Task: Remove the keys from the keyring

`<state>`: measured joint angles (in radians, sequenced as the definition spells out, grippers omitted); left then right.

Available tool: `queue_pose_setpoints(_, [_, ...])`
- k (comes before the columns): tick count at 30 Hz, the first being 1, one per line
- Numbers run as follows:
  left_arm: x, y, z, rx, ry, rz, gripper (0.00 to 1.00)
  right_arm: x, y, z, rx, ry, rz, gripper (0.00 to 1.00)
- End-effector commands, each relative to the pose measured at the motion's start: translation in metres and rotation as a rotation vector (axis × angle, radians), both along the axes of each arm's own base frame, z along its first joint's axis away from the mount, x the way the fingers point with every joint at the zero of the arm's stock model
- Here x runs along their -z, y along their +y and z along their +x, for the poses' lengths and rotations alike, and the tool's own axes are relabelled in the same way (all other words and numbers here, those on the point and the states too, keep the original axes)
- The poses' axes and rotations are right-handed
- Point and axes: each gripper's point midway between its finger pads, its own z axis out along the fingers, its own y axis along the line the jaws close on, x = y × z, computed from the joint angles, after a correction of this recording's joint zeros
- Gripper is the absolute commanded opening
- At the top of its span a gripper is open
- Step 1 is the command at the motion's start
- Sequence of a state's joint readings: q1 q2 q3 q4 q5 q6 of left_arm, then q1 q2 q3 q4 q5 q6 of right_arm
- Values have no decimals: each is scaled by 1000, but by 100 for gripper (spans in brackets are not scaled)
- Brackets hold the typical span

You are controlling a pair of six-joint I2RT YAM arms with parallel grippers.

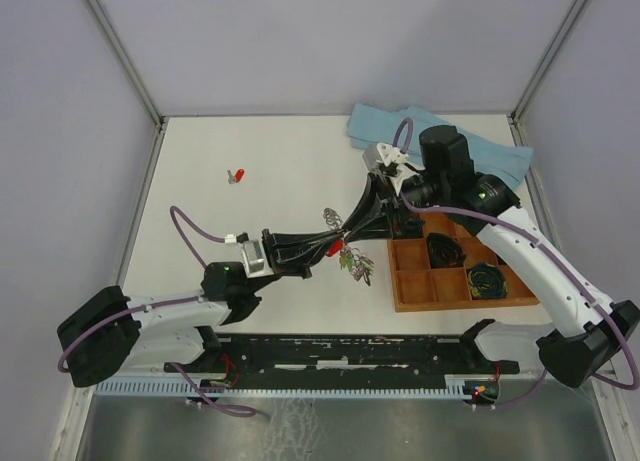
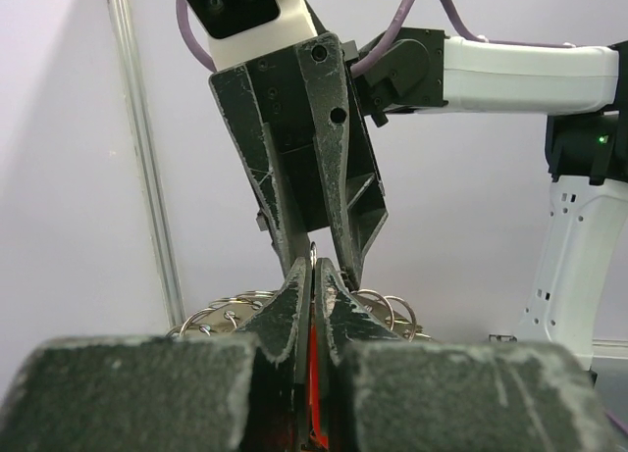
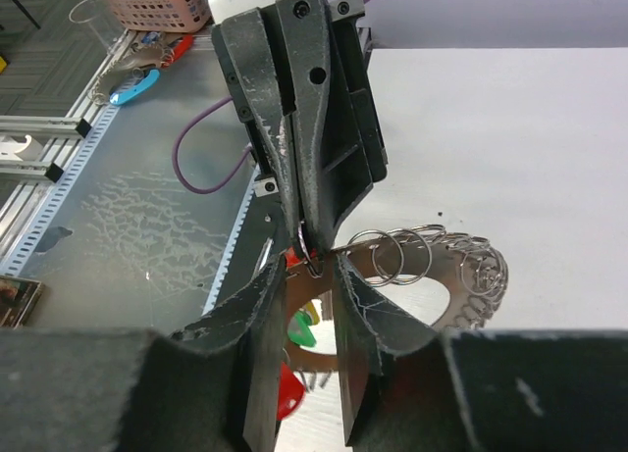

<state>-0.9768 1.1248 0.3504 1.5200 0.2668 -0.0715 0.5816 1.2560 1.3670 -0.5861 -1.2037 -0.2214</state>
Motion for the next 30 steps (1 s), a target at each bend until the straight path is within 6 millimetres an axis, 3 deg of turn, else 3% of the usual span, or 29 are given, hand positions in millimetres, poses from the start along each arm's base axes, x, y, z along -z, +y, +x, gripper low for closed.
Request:
queue_pose_setpoints(1, [-65,32,-20,10,-127,-237,3,-19,-2,-12,-46,-33,66,30])
queue_pose_setpoints(9, [-64,31,-19,18,-115,-237,3,-14,-5,-15,-58,-59,67,1])
queue_pose_setpoints(12, [-60,30,-18,17,-106,-230,3,-12,-6,-16,-62,-75,62,1])
queue_pose_setpoints(14, [-54,32,-17,9,-96,-222,15,-10,-8,-16,-54,-92,51,0])
queue_pose_setpoints(16, [-43,36,-15,-10,-73,-208,34,-3,-11,-14,-34,-113,24,1])
queue_pose_setpoints(19, [-29,46,-18,-37,-63,-182,48,9,-19,-11,-19,-194,-30,0])
queue_pose_setpoints(23, [4,46,-16,-83,-23,-38,53,29,-32,-9,-71,-399,-98,1])
queue_pose_setpoints(26, [41,40,-10,-112,24,136,54,50,-41,-16,-195,-555,-147,1])
queue_pose_setpoints(30, [67,45,-15,-112,36,206,53,70,-44,-21,-350,-677,-188,1])
